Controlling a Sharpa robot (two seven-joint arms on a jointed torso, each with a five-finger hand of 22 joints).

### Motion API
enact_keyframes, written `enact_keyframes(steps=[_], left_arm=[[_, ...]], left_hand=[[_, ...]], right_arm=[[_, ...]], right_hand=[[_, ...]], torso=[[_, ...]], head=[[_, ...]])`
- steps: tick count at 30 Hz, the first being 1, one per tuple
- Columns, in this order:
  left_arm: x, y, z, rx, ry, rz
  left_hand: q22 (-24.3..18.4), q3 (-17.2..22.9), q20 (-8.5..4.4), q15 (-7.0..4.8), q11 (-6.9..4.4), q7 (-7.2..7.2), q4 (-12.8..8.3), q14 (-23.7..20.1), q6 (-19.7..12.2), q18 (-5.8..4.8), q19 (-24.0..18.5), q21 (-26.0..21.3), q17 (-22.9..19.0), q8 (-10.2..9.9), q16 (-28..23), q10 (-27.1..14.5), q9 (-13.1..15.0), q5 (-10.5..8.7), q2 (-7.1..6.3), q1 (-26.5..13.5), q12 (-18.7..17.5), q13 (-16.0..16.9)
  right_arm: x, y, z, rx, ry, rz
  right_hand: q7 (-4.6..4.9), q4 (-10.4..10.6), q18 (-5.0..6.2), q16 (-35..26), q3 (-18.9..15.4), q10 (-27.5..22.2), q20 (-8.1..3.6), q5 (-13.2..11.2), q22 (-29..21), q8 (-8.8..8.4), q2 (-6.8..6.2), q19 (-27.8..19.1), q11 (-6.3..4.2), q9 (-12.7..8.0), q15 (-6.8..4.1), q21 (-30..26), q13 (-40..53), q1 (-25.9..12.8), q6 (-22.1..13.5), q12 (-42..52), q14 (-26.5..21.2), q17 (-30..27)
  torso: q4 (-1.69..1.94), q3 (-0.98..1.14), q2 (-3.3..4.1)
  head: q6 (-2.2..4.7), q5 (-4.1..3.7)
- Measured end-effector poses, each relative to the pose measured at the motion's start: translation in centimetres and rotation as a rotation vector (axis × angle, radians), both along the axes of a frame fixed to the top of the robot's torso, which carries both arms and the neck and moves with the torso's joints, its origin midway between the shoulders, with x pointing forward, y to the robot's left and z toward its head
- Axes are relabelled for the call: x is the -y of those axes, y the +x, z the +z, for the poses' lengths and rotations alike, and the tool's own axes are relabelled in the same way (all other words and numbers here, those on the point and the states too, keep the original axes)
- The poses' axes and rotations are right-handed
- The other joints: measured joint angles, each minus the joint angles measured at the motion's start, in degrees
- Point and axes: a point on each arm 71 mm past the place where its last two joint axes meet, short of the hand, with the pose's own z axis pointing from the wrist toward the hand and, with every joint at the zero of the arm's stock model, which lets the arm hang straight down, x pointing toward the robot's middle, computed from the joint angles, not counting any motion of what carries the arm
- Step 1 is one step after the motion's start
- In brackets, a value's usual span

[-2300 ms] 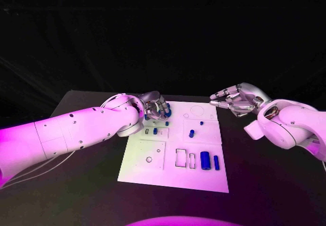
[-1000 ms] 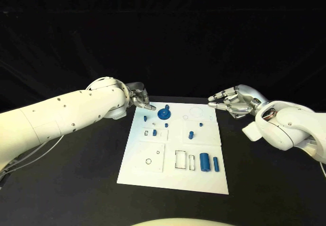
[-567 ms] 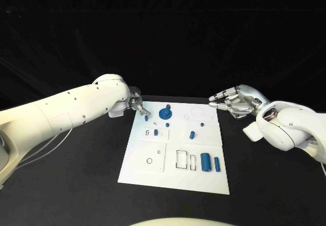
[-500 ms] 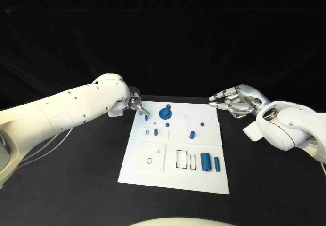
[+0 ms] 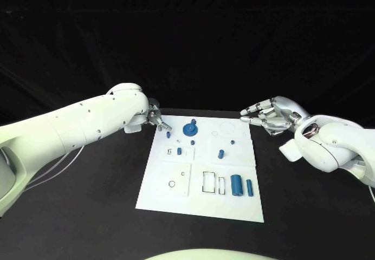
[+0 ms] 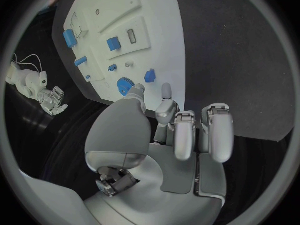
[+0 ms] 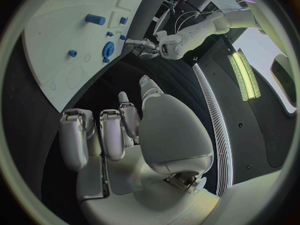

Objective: Assemble the parts on the task board

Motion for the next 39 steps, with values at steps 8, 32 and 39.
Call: enact_keyframes(steps=[8,32,39], left_arm=[[0.22,0.18,-0.11,-0.009,-0.011,0.009],[0.64,0.41,-0.61,-0.045,-0.018,0.011],[0.78,0.43,-0.78,-0.056,-0.018,0.008]], left_hand=[[0.0,-0.2,0.00,-0.21,0.21,0.00,0.2,-0.2,0.0,0.00,0.0,0.0,0.0,0.0,0.0,-0.2,0.2,0.00,0.30,-0.3,0.0,-0.2],[0.0,-0.1,0.00,-0.20,0.00,0.01,0.2,-0.2,0.0,0.00,0.0,0.2,0.0,0.2,0.0,-0.8,0.9,0.00,1.16,0.1,0.0,-0.8],[0.0,-0.1,0.00,-0.20,0.00,-0.20,0.2,-0.2,-0.2,0.01,0.0,0.2,0.0,0.2,0.0,-0.8,1.0,0.00,1.52,0.5,0.0,-0.9]], right_arm=[[-0.01,0.01,-0.05,-0.001,0.000,0.000],[-0.17,-0.02,-0.17,-0.005,0.000,0.005],[-0.20,-0.02,-0.17,-0.005,0.001,0.006]], right_hand=[[0.00,0.0,0.00,0.0,0.0,0.0,0.00,0.3,0.0,0.00,0.00,0.0,0.00,0.0,-0.21,0.0,0.0,0.0,0.0,0.0,-0.2,0.0],[0.00,0.0,0.00,0.0,0.0,0.0,0.00,0.3,0.0,0.00,0.00,0.0,0.00,0.0,-0.21,0.0,0.0,0.0,0.0,0.0,-0.2,0.0],[0.00,0.0,0.00,0.0,0.0,0.0,0.00,0.3,0.0,0.00,0.00,0.0,0.00,0.0,-0.21,0.0,0.0,0.0,0.0,0.0,-0.2,0.0]], torso=[[0.01,0.00,-0.01],[-0.01,-0.01,-0.04],[-0.01,-0.01,-0.04]], head=[[-0.06,0.04],[-0.30,-0.04],[-0.27,-0.09]])
